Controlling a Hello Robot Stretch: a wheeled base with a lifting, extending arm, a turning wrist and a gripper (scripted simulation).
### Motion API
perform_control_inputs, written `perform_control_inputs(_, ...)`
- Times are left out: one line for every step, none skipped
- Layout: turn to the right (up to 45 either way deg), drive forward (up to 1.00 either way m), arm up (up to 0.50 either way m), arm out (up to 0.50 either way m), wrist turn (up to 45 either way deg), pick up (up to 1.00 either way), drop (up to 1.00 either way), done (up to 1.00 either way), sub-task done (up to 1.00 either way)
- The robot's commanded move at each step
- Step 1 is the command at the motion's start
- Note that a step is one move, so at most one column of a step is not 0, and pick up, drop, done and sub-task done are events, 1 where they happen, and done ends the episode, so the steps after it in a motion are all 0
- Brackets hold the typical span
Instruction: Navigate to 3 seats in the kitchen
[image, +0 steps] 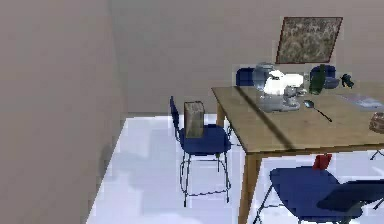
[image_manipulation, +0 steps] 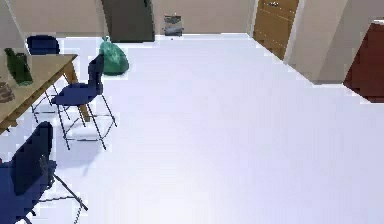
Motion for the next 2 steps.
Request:
perform_control_inputs(0.0, 0.40, 0.00, 0.00, 0.0, 0.00, 0.00, 0.00, 0.00)
perform_control_inputs(0.0, 0.00, 0.00, 0.00, 0.0, 0.00, 0.00, 0.00, 1.00)
